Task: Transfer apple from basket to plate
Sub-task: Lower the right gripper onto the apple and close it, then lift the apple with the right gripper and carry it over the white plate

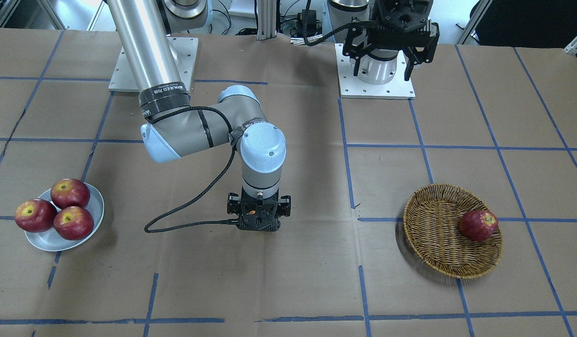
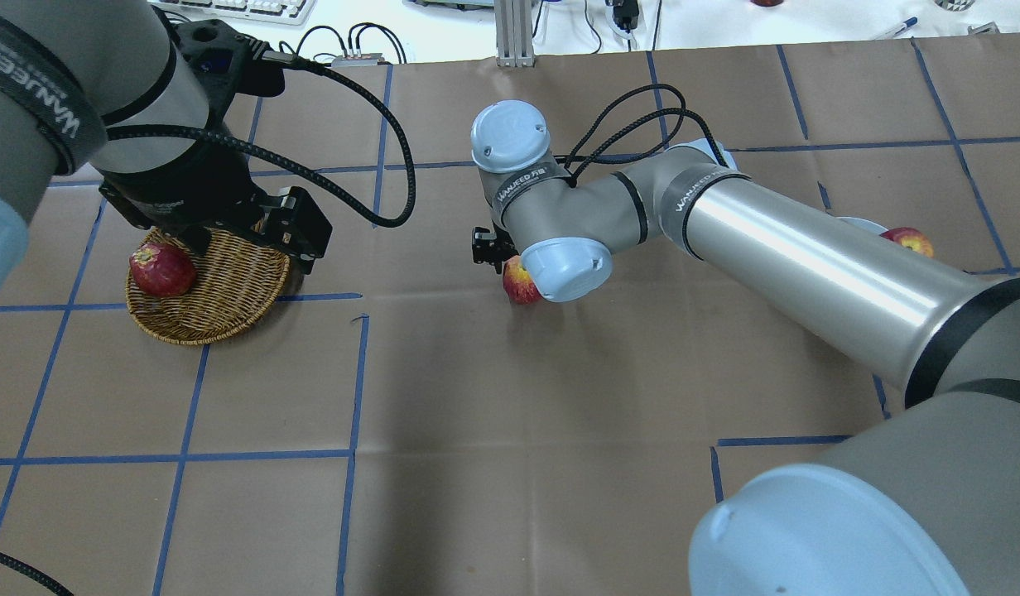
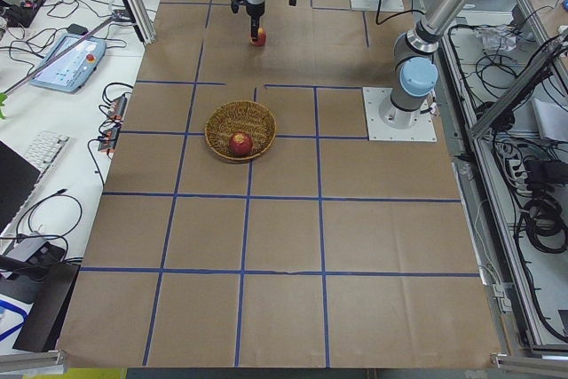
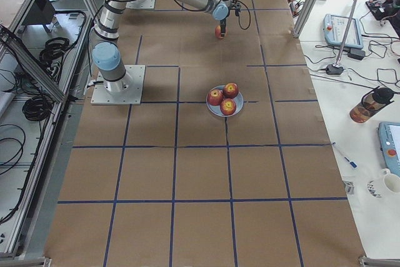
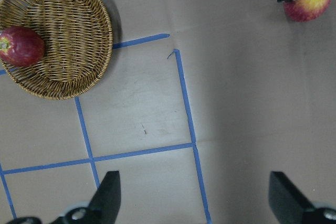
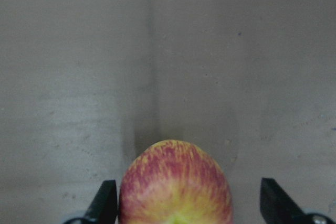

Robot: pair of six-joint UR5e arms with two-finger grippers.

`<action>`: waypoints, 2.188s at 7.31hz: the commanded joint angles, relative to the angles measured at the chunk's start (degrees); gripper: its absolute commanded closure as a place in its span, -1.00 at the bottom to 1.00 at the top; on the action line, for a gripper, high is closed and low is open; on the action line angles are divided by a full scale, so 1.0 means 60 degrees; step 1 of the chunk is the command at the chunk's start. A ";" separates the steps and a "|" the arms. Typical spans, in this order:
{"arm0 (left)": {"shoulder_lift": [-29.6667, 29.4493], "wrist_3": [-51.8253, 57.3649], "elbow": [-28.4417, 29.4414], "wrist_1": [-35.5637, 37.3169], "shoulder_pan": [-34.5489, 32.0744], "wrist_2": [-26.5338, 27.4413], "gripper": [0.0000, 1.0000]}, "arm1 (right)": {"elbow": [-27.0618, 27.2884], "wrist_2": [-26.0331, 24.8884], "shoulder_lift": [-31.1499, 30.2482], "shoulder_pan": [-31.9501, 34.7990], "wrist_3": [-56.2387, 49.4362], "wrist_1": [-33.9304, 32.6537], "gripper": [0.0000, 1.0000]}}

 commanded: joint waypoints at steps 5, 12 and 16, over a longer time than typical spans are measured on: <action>0.0000 -0.0093 -0.0012 -0.0005 -0.0015 -0.0020 -0.98 | -0.1232 0.0087 -0.0391 -0.0213 -0.0244 0.0842 0.01; 0.0000 -0.0093 0.0003 -0.0005 -0.0015 -0.0020 -0.98 | -0.0216 0.0131 -0.2224 -0.5946 -0.7397 0.2300 0.01; 0.0000 -0.0108 0.0003 -0.0005 -0.0029 -0.0020 -0.98 | 0.0737 0.0907 -0.2444 -0.8165 -1.0071 0.2314 0.01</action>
